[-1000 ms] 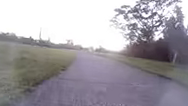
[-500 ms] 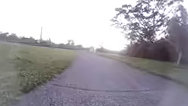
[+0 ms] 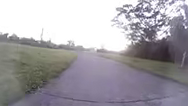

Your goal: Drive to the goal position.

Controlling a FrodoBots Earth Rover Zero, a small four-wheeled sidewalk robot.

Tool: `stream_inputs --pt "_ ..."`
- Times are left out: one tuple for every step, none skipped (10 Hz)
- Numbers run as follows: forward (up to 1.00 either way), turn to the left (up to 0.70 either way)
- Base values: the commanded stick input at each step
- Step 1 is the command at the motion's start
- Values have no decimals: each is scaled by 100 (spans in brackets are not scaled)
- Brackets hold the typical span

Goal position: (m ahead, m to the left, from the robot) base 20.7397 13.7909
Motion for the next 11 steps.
stream_inputs --pt "70 0" --pt "70 0" --pt "70 0" --pt "70 0" --pt "70 0" --pt "70 0" --pt "70 0" --pt "70 0" --pt "70 0" --pt "70 0" --pt "70 0"
